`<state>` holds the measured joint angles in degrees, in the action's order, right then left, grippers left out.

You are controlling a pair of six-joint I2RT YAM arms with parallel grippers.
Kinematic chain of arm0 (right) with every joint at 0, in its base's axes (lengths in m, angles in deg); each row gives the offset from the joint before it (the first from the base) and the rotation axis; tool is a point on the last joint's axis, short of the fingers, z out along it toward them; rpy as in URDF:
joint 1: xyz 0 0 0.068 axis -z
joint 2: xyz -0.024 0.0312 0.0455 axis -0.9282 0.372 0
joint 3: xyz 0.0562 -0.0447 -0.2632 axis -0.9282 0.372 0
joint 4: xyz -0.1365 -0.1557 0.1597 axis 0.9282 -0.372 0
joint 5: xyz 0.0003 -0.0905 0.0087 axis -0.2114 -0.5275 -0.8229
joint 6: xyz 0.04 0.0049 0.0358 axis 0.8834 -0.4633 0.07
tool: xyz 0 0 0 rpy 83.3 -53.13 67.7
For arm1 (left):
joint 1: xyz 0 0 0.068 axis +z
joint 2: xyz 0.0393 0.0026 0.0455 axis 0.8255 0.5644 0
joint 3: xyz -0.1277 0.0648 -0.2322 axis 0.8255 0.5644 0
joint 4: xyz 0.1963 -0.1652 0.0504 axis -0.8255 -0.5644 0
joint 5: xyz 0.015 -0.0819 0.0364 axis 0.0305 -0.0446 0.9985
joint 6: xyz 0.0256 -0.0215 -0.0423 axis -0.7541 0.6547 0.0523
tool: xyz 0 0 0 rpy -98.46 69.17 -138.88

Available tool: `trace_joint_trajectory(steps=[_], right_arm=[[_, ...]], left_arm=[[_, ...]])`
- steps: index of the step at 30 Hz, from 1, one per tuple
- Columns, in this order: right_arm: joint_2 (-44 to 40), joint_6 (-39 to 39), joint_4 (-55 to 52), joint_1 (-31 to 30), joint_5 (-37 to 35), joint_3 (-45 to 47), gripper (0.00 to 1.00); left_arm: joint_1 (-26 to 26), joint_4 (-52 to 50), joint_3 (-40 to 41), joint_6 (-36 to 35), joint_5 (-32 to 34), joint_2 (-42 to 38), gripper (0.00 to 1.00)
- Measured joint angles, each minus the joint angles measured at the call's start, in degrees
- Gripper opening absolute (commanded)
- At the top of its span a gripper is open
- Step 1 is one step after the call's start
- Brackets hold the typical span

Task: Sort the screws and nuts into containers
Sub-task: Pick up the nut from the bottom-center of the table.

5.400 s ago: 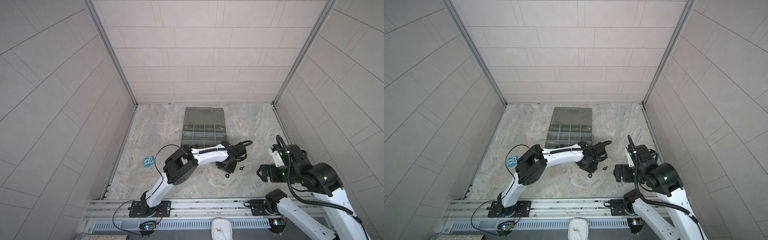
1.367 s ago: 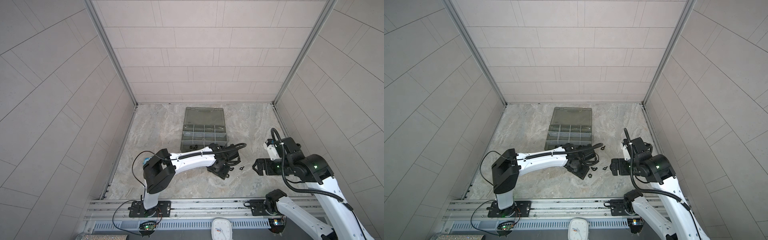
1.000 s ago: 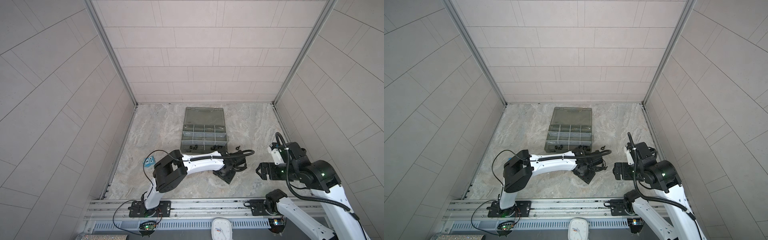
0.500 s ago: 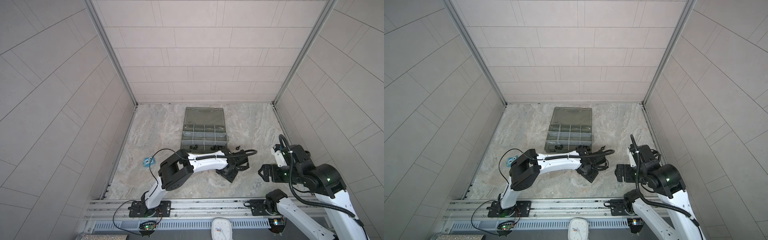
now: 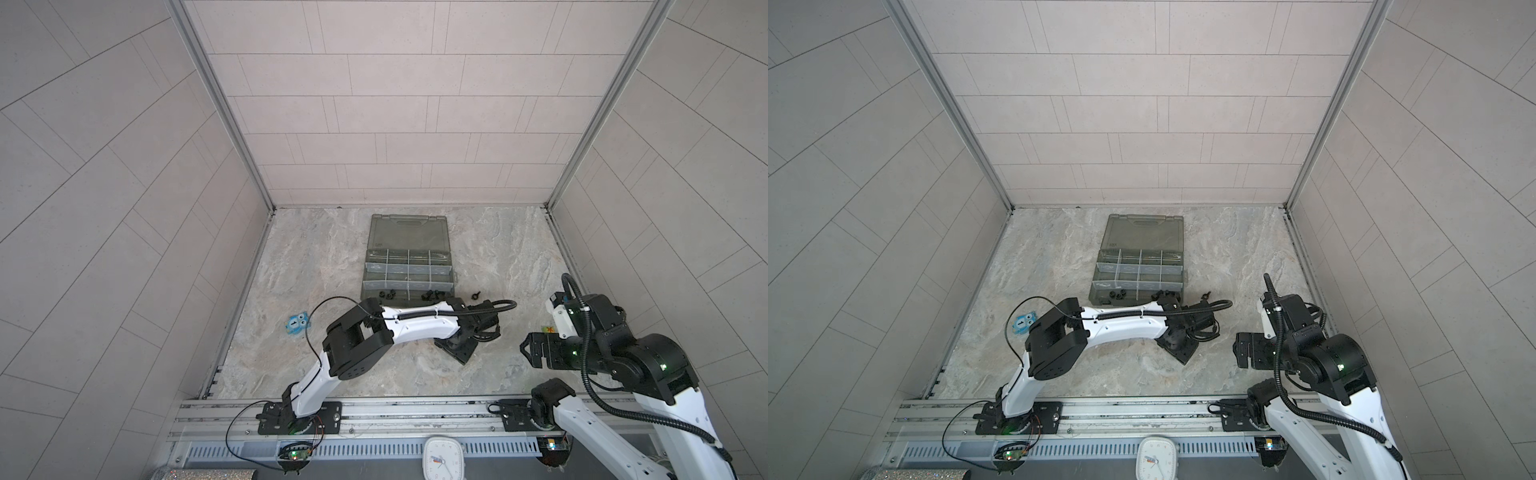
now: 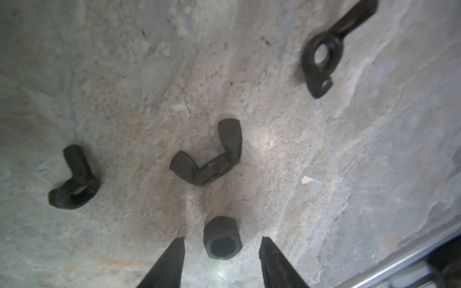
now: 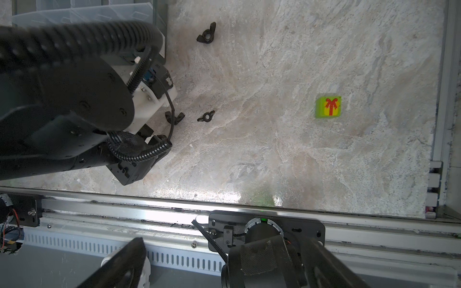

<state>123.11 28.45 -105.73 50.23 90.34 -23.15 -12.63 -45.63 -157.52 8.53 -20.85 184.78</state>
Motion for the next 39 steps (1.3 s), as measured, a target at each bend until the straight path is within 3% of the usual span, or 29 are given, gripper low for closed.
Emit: trace_joint_trajectory(steps=[14, 24, 39], right_arm=[[0.6, 0.0, 0.0, 0.0, -0.5, 0.1, 0.99], [0.6, 0.0, -0.1, 0.0, -0.1, 0.4, 0.99], [3.1, 0.0, 1.0, 0.0, 3.7, 0.9, 0.99]], left_arm=[[0.4, -0.4, -0.6, -0.2, 0.1, 1.2, 0.42], [1.0, -0.5, -0.6, -0.4, 0.0, 1.3, 0.22], [3.7, -5.0, -0.8, -1.9, 1.2, -0.2, 0.21]])
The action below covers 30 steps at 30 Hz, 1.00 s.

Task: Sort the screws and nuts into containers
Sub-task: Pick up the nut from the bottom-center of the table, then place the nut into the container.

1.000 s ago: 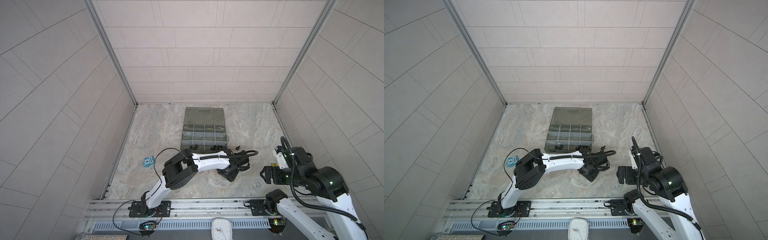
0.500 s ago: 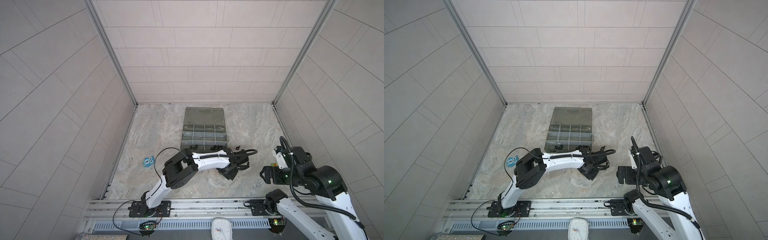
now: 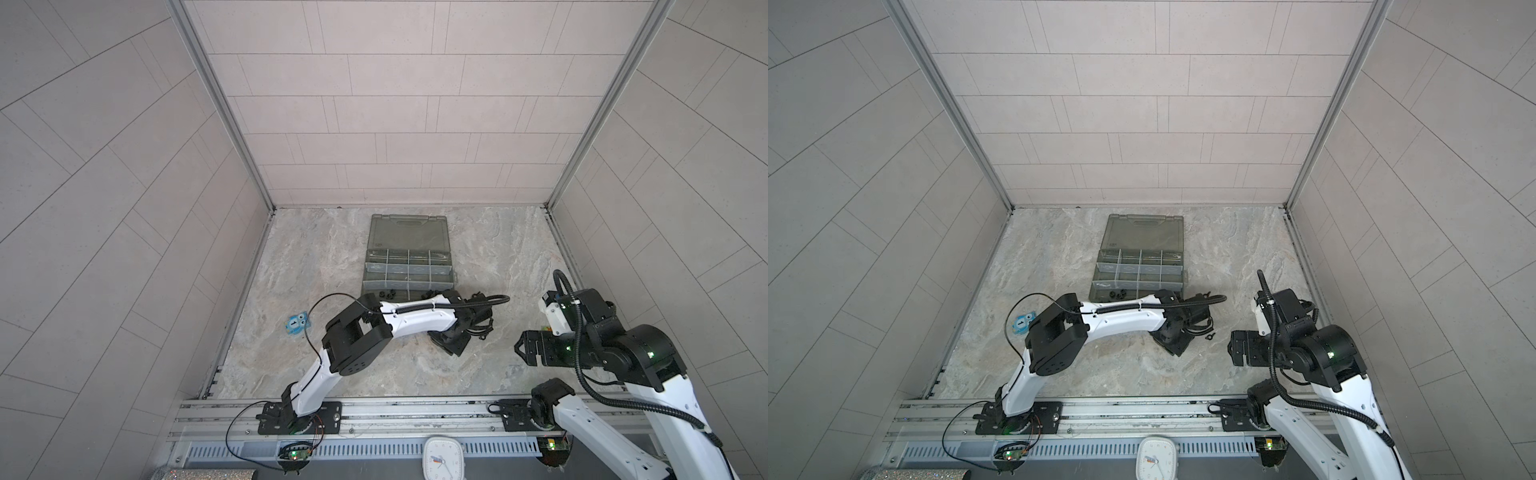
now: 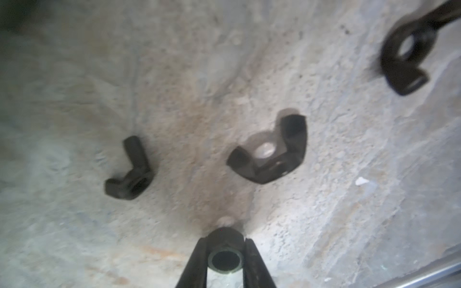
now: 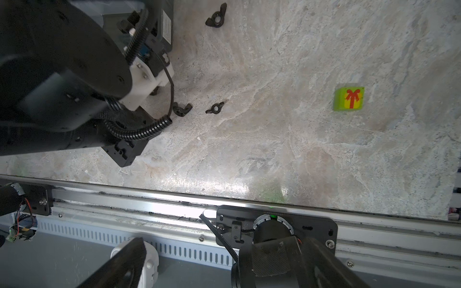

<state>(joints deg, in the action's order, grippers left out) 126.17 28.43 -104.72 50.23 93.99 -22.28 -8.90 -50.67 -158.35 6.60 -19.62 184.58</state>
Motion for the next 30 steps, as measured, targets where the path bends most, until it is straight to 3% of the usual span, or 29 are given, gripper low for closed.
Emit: trace_joint_trajectory(steps=[11, 16, 21, 30], right_arm=[[12.5, -0.9, 7.2, 0.0, 2.4, -3.3, 0.99], [20.1, -2.2, 11.5, 0.0, 3.2, -7.4, 0.99], [25.7, -3.6, 14.4, 0.1, 3.7, -10.0, 0.99], [32.2, -4.0, 18.2, 0.1, 5.5, -11.5, 0.99]], left_arm=[[13.1, -9.3, -10.0, -5.1, 2.6, -6.4, 0.21], [20.5, -11.6, -10.6, -7.1, 2.9, -8.5, 0.21], [26.3, -12.1, -6.5, -7.9, 2.9, -10.6, 0.21], [27.5, -10.6, 3.9, -8.2, 1.2, -14.0, 0.21]])
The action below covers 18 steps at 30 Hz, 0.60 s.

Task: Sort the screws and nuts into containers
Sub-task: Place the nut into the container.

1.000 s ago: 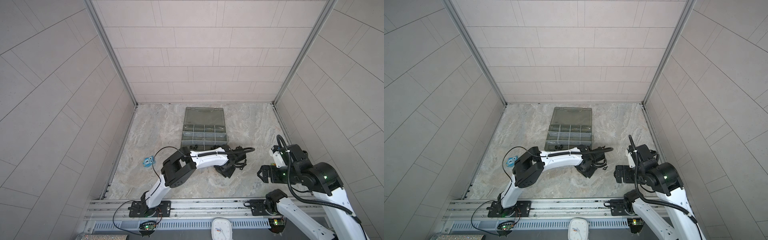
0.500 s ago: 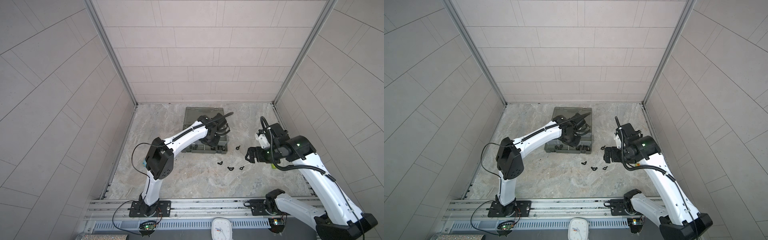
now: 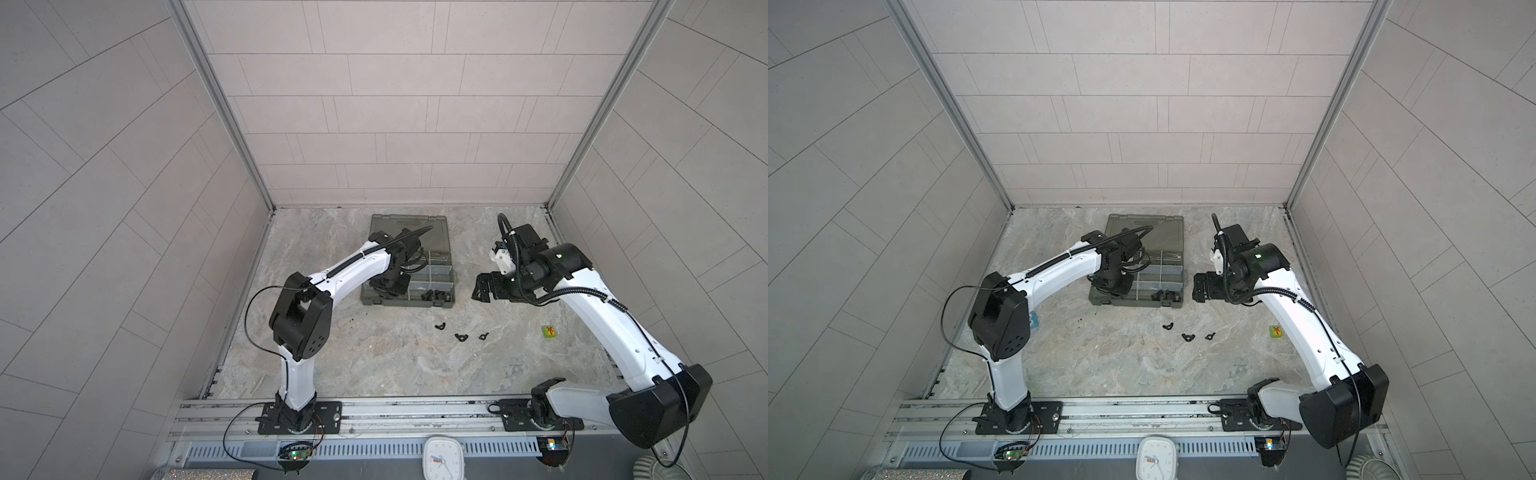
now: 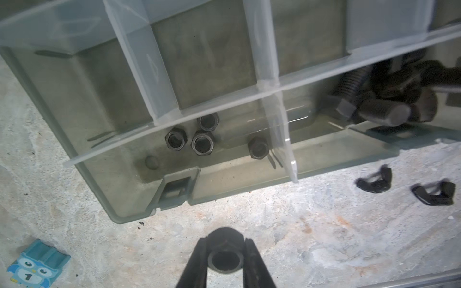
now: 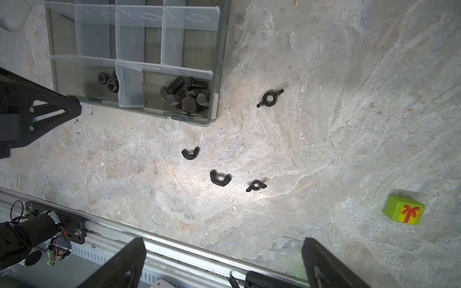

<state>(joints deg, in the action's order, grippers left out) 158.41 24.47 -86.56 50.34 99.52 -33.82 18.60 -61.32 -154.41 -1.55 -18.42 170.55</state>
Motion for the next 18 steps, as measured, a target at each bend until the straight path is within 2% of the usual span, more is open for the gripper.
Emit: trace_joint_trajectory(steps=[9, 18], right_arm=[[2.7, 0.0, 1.1, 0.0, 0.5, -1.8, 0.99], [2.7, 0.3, 1.1, 0.0, 0.2, -1.8, 0.99]], left_arm=[[3.7, 3.7, 3.4, 0.0, -1.7, 0.0, 0.21], [5.1, 5.8, 3.9, -0.5, -3.3, 0.4, 0.21]])
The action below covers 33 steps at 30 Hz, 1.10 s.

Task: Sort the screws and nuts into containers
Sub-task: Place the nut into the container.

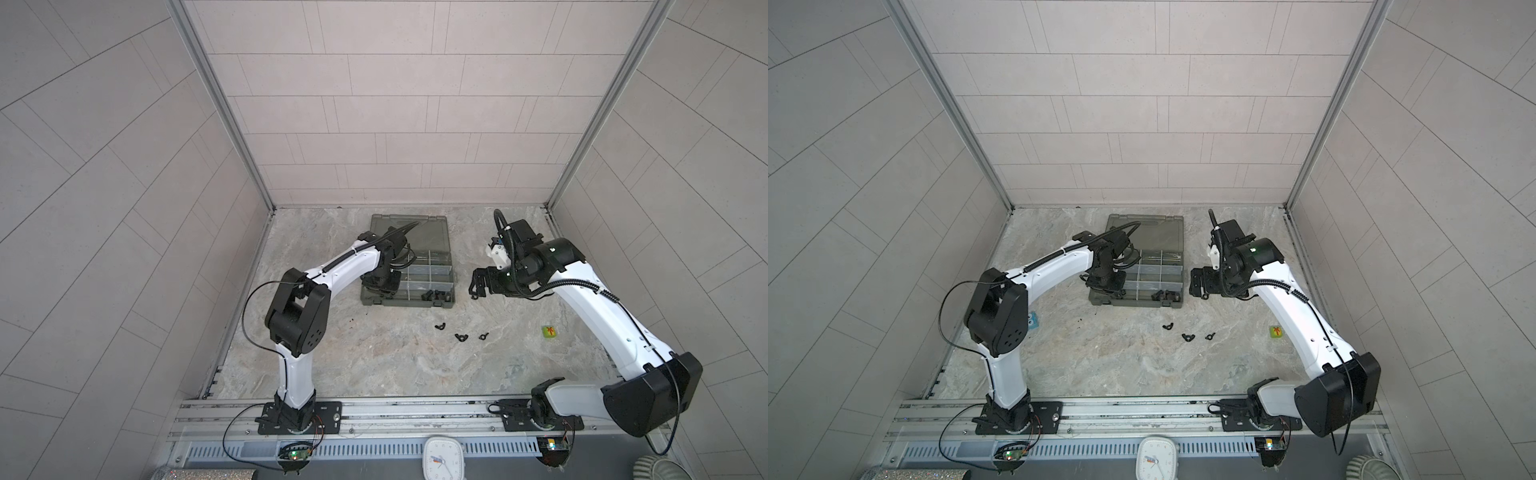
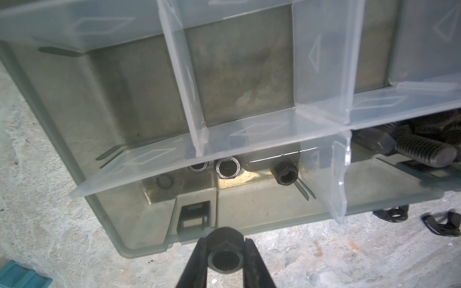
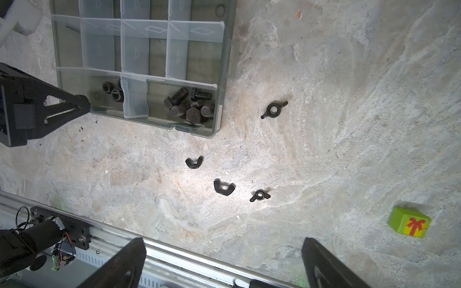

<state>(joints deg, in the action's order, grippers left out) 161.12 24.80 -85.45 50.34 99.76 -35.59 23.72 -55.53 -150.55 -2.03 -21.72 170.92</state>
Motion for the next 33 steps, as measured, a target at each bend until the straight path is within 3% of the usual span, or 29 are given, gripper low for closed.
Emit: trace_joint_trajectory(steps=[5, 9, 17, 26, 30, 33], right_arm=[[0.0, 0.2, 0.0, 0.1, -0.4, 0.0, 0.99], [0.0, 0.2, 0.0, 0.2, -0.8, 0.0, 0.99], [0.0, 0.5, 0.0, 1.8, -4.7, 0.1, 0.99], [4.3, 2.6, 0.6, 5.8, -10.1, 2.6, 0.99], [8.0, 4.1, 2.7, 6.7, -10.0, 3.5, 0.86], [10.3, 5.0, 5.4, 6.9, -8.9, 4.5, 0.67]], left_arm=[[0.5, 0.4, 0.0, -0.4, -0.6, 1.0, 0.23], [0.9, 0.4, -0.3, -1.4, -1.0, 2.4, 0.47], [0.9, -0.1, -2.9, -1.5, -1.5, 2.7, 0.52], [1.0, 0.7, -7.7, -2.8, -2.5, -4.7, 0.73], [1.0, 2.1, -8.2, -4.3, -3.4, -9.5, 0.86], [1.0, 2.8, -9.0, -5.7, -3.8, -10.7, 0.97]])
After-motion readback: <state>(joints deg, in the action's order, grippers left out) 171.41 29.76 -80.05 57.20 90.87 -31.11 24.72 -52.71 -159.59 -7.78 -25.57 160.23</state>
